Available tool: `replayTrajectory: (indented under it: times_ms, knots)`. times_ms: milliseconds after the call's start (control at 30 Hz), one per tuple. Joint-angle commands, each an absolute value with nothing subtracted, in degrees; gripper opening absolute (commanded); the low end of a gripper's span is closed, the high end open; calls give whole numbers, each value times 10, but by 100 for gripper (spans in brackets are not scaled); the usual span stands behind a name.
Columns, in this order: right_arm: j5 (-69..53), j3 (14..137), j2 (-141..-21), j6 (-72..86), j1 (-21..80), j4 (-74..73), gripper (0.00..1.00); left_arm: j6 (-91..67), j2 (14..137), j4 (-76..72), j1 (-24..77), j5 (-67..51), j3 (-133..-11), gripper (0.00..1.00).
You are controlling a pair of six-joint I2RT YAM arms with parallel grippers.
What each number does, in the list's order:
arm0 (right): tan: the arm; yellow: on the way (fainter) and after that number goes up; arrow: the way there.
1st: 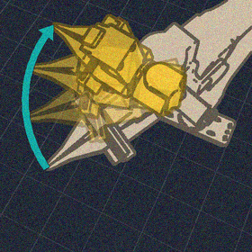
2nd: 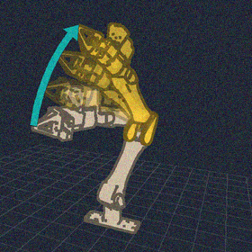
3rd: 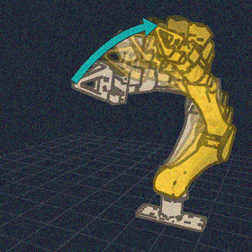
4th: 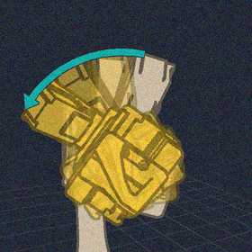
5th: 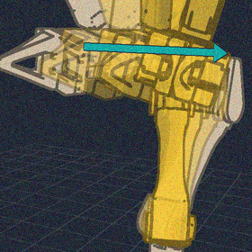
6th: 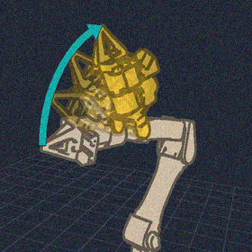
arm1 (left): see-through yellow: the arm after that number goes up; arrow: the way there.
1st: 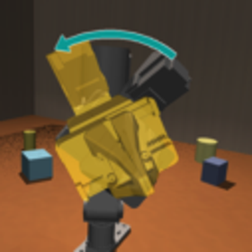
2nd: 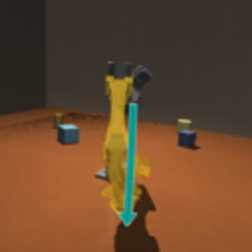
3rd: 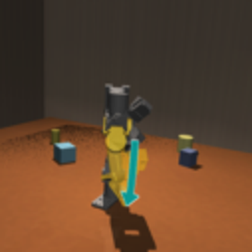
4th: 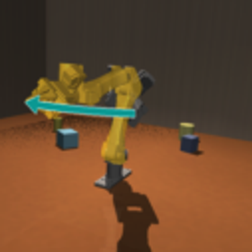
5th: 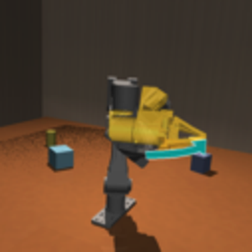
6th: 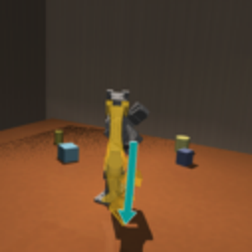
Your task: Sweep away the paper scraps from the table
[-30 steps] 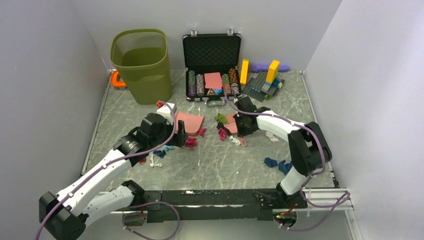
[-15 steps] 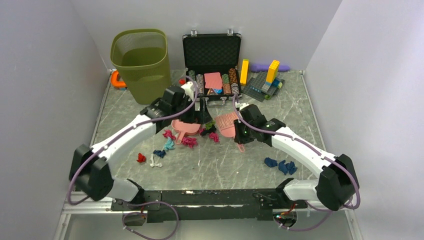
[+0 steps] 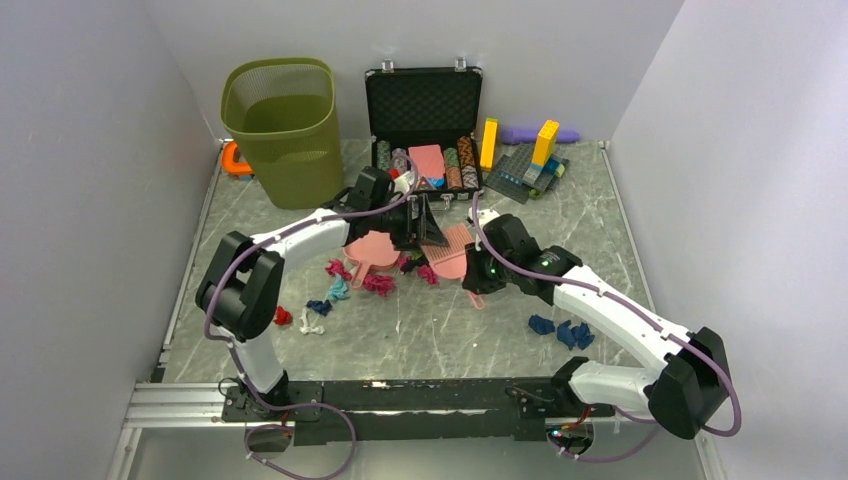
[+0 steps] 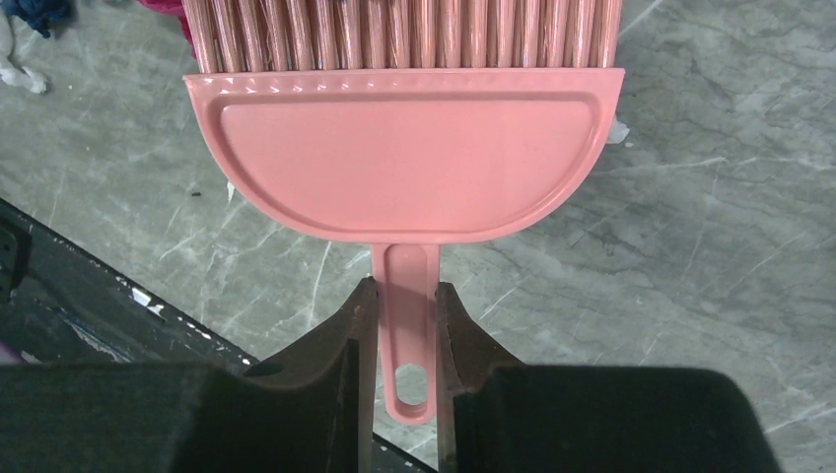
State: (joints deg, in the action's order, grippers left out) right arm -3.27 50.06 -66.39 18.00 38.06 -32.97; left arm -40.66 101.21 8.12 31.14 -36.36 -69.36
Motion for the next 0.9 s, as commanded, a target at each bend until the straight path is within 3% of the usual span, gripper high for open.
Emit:
replayTrajectory:
  times_ms: [0,133,200,233,267,300,400,467,533,700,867]
  knots:
    - [-45,497,-650,181,390,-312,9,-434,1017,16,332,-433,-717,70]
    - [-43,500,-656,181,401,-309,9,-467,1021,-46,336,-460,-694,42]
    - [-36,500,-658,183,405,-307,9,-473,1020,-62,337,-469,-688,22]
    - [-34,499,-658,183,407,-306,10,-474,1018,-65,337,-473,-686,6]
    - [-32,498,-658,184,408,-305,13,-474,1014,-68,337,-477,-682,0]
    - [-31,497,-655,188,409,-302,21,-476,1007,-77,336,-479,-674,0]
    - [-42,488,-633,211,409,-284,60,-498,964,-148,321,-479,-616,0]
    - [-42,473,-591,239,408,-261,77,-517,930,-198,303,-477,-568,0]
    - [-43,453,-552,268,408,-224,88,-530,895,-236,281,-479,-527,0]
    - [-48,384,-471,351,405,-121,99,-598,810,-366,235,-489,-429,0]
    - [-74,272,-405,488,401,101,100,-669,739,-479,212,-457,-378,0]
